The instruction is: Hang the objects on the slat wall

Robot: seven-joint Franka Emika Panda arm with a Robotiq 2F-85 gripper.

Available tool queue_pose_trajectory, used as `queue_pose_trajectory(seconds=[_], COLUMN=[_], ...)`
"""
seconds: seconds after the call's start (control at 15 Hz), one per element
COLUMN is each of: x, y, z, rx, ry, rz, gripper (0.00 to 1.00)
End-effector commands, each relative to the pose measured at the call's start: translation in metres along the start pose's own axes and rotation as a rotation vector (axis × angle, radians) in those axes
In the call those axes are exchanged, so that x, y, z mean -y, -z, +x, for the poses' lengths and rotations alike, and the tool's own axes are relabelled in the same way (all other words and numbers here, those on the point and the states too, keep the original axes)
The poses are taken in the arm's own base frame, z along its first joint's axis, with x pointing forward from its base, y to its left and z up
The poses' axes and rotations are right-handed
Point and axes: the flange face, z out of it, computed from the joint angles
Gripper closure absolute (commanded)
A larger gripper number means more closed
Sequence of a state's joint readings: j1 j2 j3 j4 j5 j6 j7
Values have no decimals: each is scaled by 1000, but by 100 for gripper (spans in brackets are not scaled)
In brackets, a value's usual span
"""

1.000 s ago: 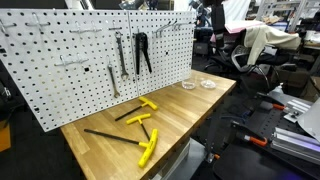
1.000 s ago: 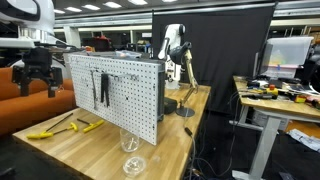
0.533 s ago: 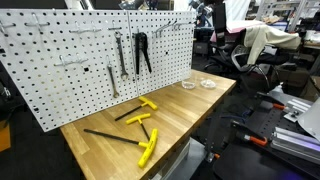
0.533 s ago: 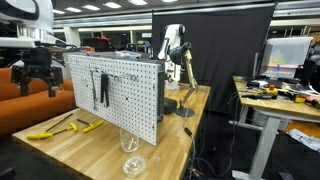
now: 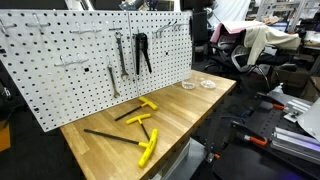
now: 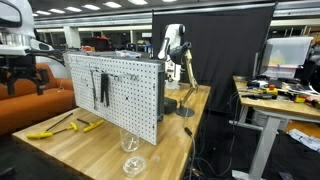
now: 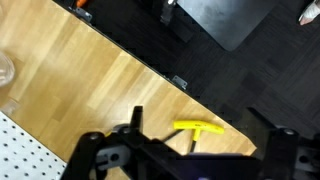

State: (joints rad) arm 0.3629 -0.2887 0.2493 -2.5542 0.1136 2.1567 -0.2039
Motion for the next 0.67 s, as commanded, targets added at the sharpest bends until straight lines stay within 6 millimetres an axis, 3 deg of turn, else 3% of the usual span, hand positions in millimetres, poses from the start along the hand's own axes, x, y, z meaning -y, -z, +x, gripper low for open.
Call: queue_pose_trajectory(seconds=[0.0, 0.13, 0.27, 0.33, 0.6], x=[43, 61, 66, 67, 66], y=[-5, -7, -2, -4, -3], z=[42, 61, 75, 65, 74], rx=[-39, -62, -124, -95, -113], ry=[119, 177, 203, 179, 191], rz=[11, 2, -42, -20, -28], gripper=[0, 0, 0, 0, 0])
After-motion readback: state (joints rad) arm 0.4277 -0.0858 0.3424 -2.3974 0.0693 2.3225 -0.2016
